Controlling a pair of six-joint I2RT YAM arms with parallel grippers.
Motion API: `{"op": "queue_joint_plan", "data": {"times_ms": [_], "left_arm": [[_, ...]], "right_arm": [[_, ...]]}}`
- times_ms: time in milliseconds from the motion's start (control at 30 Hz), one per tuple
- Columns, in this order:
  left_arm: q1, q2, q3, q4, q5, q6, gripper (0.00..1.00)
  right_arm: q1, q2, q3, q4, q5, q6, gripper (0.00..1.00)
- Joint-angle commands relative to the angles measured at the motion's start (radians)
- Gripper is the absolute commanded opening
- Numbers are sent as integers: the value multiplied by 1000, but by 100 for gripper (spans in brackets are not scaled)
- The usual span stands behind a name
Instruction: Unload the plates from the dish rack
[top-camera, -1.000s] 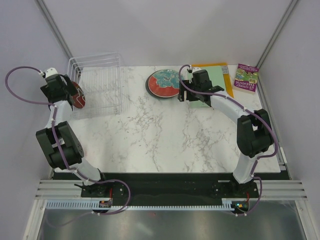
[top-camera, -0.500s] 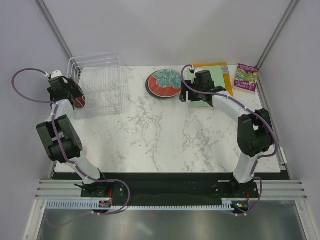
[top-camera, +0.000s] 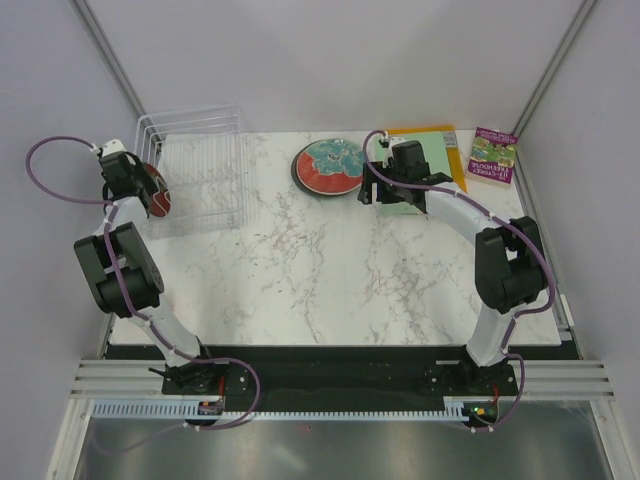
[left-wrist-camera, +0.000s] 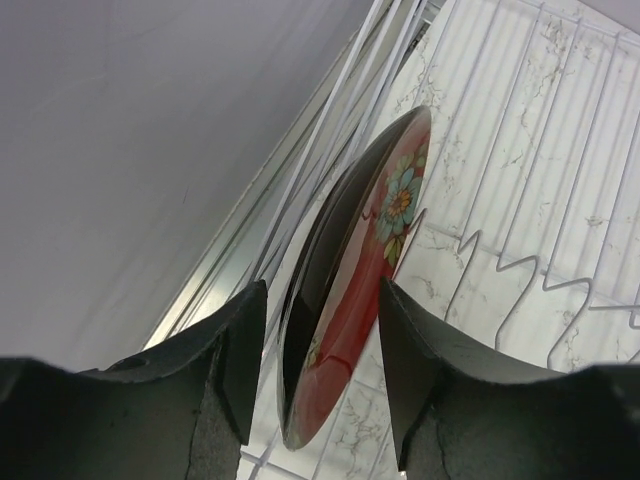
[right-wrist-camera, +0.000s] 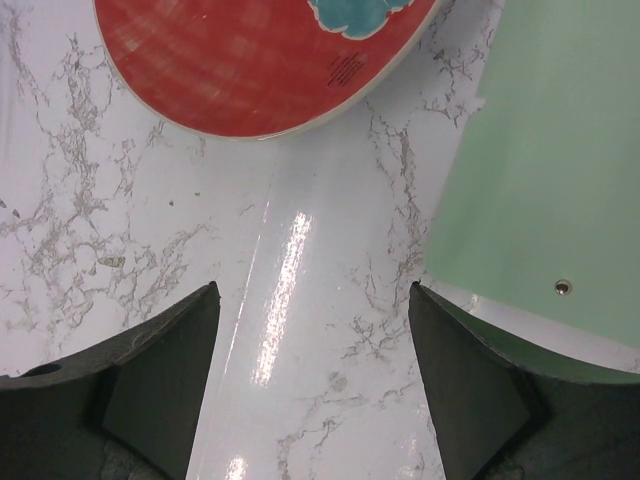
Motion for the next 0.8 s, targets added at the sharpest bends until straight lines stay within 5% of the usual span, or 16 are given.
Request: {"op": "queue_joint_plan", "data": {"times_ms": [0, 500, 767], "left_arm": [[6, 27, -1, 102, -13, -21, 52], [0, -25, -46, 199, 10, 3, 5], [-35, -49, -7, 175, -8, 43, 2]], "right_arm": [[-6, 24, -1, 30, -20, -3, 83], [-6, 50, 4, 36, -43, 5, 83], [-6, 54, 4, 38, -43, 7, 83]]}}
